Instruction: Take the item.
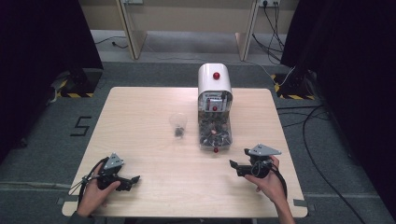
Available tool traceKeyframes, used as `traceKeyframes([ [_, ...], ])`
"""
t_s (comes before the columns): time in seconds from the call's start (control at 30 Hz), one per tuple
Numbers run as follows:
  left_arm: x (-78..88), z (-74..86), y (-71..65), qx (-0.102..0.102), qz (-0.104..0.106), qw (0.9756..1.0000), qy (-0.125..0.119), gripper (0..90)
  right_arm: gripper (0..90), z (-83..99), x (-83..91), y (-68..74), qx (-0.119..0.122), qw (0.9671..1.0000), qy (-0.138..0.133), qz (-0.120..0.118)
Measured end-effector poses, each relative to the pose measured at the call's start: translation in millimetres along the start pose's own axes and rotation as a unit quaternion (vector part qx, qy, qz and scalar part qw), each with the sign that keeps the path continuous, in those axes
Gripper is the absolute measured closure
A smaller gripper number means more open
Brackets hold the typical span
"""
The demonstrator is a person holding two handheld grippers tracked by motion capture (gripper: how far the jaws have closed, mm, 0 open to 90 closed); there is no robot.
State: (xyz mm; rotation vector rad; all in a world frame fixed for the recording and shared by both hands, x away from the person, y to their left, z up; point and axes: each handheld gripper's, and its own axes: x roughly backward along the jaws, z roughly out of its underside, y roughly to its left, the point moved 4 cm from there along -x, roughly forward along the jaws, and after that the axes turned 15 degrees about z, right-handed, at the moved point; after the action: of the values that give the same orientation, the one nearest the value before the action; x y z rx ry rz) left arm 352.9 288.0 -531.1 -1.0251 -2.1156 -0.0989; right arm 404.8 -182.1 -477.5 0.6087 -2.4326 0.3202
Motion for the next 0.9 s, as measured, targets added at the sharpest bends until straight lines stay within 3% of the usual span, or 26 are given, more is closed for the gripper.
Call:
traceKeyframes([
  [0.3, 0.0, 0.0, 0.0, 0.0, 0.0, 1.0, 0.0, 0.0, 20.2, 14.5, 4.1, 3.7, 0.017, 0.9995, 0.026, 0.011],
  [0.9, 0.0, 0.0, 0.0, 0.0, 0.0, 1.0, 0.0, 0.0, 20.3, 39.2, 11.7, -3.8, 0.017, 0.9979, 0.057, 0.028],
])
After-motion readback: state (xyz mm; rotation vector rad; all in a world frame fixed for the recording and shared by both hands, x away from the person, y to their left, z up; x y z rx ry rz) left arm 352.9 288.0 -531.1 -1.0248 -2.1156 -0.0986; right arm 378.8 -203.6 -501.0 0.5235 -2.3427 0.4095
